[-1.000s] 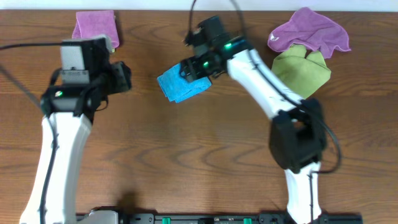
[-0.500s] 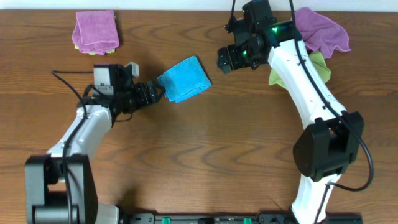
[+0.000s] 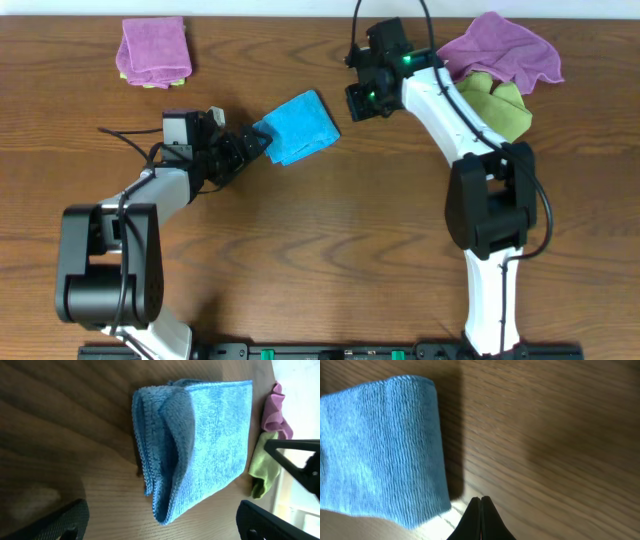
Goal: Fold the cloth
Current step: 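Hand the folded blue cloth from the right gripper to the left gripper, then carry the blue cloth with the left gripper onto the top-left pink stack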
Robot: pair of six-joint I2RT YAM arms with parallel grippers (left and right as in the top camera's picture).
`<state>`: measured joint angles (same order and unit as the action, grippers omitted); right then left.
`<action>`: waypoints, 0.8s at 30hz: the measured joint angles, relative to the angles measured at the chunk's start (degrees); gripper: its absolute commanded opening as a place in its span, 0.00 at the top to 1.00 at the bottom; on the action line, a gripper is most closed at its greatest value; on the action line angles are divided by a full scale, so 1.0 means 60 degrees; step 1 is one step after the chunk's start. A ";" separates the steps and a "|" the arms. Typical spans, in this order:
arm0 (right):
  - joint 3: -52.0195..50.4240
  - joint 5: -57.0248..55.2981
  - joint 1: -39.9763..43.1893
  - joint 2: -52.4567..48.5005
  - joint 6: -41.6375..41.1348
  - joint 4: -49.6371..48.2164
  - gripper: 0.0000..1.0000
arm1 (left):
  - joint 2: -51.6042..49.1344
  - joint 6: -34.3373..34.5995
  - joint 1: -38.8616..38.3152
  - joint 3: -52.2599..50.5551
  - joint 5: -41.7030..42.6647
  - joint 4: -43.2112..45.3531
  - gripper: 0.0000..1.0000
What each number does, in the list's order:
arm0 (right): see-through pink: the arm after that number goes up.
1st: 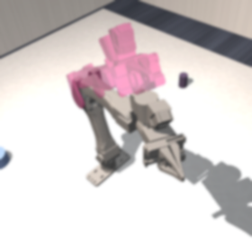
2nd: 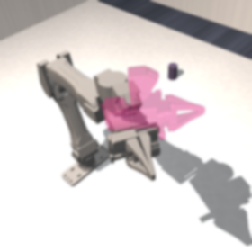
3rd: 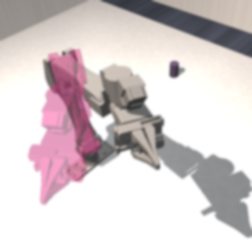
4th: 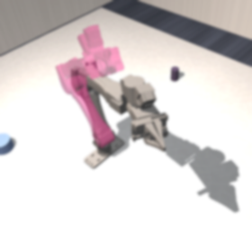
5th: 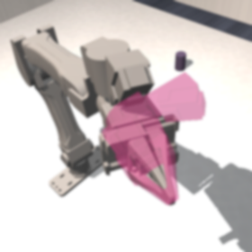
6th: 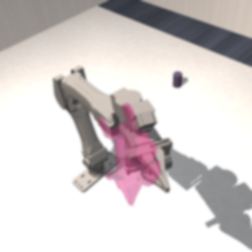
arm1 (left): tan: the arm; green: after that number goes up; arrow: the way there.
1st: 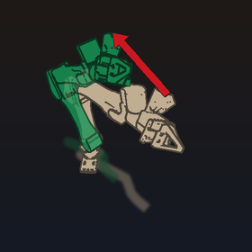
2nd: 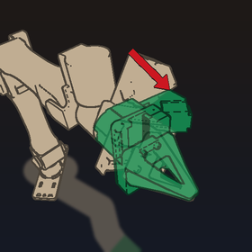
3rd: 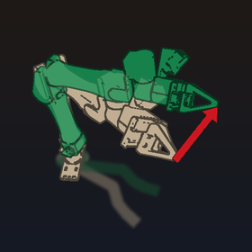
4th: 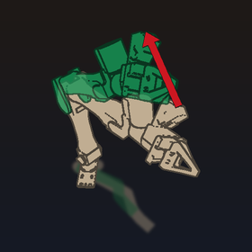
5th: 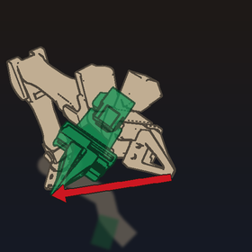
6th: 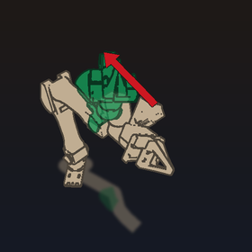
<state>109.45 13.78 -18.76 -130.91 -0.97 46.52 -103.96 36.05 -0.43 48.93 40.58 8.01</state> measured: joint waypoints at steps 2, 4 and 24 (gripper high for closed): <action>0.0000 0.0047 -0.0087 -0.0087 -0.0055 -0.0182 0.99 | -0.0168 0.0189 -0.0004 0.0000 0.0040 0.0138 0.04; 0.0000 0.0102 -0.0200 -0.0120 -0.0157 -0.0350 0.99 | -0.0251 0.0433 0.0000 0.0000 0.0138 0.0331 0.03; 0.0000 0.0251 -0.0484 -0.0943 -0.0860 -0.1155 0.99 | -0.0481 0.1279 -0.0517 0.0000 0.0117 0.1053 0.02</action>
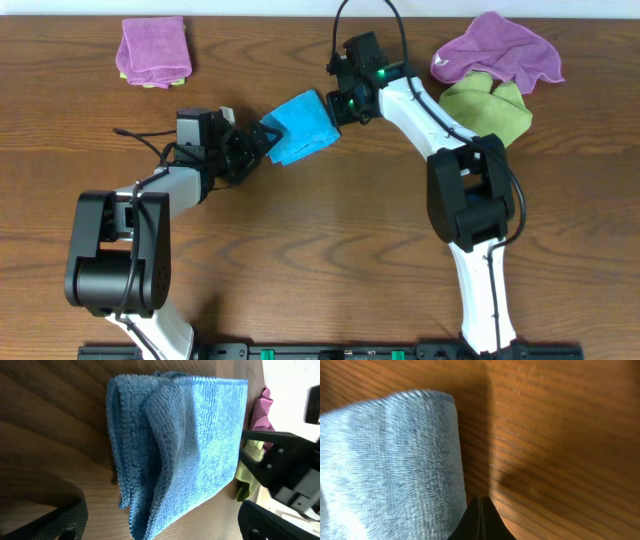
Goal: Fold the cloth
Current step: 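Carry the blue cloth with the left gripper onto the top-left pink stack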
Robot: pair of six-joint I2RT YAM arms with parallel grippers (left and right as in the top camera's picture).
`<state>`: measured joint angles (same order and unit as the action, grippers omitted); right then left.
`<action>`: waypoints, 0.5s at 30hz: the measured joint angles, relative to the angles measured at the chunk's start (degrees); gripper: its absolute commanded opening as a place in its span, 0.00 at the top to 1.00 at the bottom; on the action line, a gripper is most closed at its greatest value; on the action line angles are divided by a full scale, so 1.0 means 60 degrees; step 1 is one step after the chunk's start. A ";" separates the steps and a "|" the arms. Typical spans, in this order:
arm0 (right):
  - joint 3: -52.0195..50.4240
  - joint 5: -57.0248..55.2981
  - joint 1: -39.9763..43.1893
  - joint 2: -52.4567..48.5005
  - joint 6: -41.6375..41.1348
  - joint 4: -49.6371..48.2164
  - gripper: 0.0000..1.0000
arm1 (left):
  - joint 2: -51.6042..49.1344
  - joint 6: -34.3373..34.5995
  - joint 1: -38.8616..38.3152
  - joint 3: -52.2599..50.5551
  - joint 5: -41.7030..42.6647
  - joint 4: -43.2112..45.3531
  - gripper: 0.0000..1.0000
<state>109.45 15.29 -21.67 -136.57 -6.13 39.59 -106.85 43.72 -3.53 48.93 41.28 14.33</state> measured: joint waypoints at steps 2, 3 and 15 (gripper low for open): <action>0.0000 0.0084 -0.0029 -0.0138 -0.0102 0.0000 0.99 | 0.0000 0.0004 -0.0025 0.0000 -0.0062 0.0007 0.02; 0.0000 0.0120 -0.0051 -0.0178 -0.0127 0.0004 0.99 | 0.0000 0.0007 -0.0044 0.0000 -0.0109 0.0007 0.03; 0.0000 0.0546 -0.1024 -0.0251 -0.0189 0.0215 0.99 | -0.0375 0.0404 -0.0193 0.0189 -0.0160 0.0550 0.15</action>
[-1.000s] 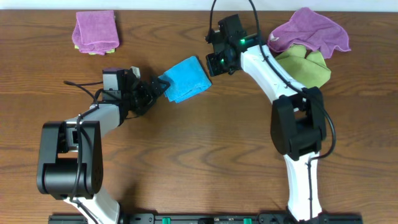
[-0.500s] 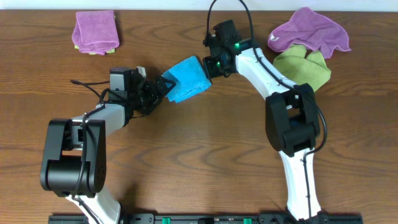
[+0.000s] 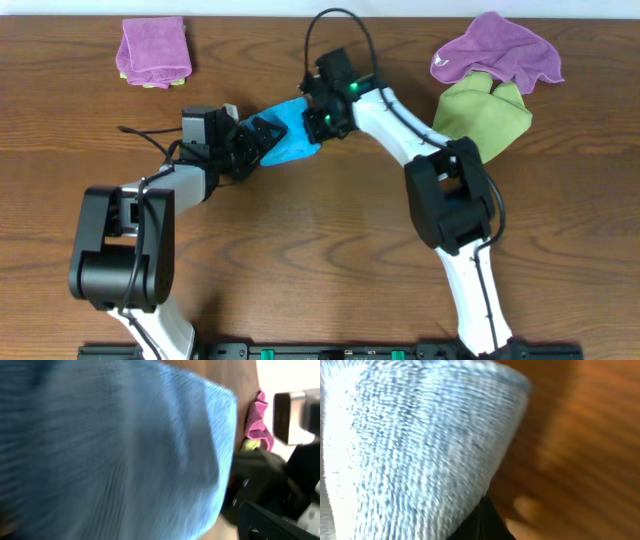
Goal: Fold the cloth
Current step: 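Carry the blue cloth with the left gripper onto the top-left pink stack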
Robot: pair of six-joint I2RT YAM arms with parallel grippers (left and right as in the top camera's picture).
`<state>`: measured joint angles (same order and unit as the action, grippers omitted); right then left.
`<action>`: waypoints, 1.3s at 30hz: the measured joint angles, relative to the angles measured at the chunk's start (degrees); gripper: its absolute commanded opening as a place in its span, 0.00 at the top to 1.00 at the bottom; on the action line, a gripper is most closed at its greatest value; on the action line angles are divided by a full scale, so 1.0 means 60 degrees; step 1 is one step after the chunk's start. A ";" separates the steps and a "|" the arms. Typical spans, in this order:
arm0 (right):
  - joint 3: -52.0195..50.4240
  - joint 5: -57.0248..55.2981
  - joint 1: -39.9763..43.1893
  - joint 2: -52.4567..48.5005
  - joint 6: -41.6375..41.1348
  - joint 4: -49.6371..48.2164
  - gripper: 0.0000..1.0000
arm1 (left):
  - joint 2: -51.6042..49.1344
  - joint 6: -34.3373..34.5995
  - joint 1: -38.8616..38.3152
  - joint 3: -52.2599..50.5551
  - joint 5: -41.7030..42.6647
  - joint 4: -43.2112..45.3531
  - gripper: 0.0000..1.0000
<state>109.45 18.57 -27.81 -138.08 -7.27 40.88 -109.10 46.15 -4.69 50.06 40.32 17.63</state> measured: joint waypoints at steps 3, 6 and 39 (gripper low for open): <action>0.0000 0.0022 -0.0117 0.0000 0.0000 0.0062 0.99 | -0.0310 0.0204 -0.0011 0.0044 0.0047 0.0339 0.38; 0.0000 0.0066 -0.0106 0.0000 -0.0004 0.0160 0.99 | -0.0543 0.0288 -0.0015 0.0055 0.0000 0.0382 0.88; 0.1249 -0.0069 0.1614 0.0004 0.0018 0.2973 0.99 | -0.1107 0.0863 0.2069 0.6717 -0.2900 -0.2142 0.94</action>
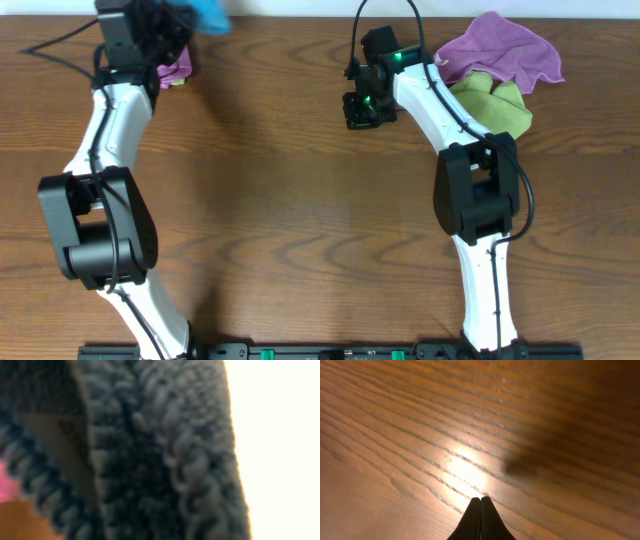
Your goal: Fold the cloth
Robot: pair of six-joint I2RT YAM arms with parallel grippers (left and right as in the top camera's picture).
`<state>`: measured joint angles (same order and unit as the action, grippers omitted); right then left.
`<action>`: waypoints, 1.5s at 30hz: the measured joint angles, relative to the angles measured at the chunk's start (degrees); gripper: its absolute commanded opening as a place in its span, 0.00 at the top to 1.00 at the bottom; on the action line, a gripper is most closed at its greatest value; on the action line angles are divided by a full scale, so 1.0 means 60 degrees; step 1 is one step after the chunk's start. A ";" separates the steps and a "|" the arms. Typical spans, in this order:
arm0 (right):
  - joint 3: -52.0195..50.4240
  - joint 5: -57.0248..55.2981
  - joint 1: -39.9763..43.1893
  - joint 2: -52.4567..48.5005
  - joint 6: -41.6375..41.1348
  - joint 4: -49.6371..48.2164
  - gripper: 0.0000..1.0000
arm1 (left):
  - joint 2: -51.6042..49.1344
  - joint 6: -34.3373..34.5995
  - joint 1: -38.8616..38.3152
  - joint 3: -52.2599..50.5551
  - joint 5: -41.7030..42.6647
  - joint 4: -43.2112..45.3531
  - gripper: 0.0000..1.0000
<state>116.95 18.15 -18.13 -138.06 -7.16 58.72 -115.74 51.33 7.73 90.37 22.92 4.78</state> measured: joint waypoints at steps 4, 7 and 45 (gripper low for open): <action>0.0000 0.0000 0.0004 0.0000 0.0033 0.0295 0.99 | -0.0025 0.1512 0.0463 0.0000 -0.1537 -0.0076 0.94; 0.0000 -0.0004 0.0000 0.0000 0.0073 0.0499 0.99 | -0.0062 0.3009 0.0718 0.0000 -0.2415 0.0091 0.94; 0.0015 -0.0681 0.0000 0.0011 0.0222 0.1217 0.99 | -0.1861 0.5716 0.0867 0.0047 -0.0714 0.0718 0.05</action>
<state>117.03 14.06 -18.13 -137.99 -5.82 66.02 -126.91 85.62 12.93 90.65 18.63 9.08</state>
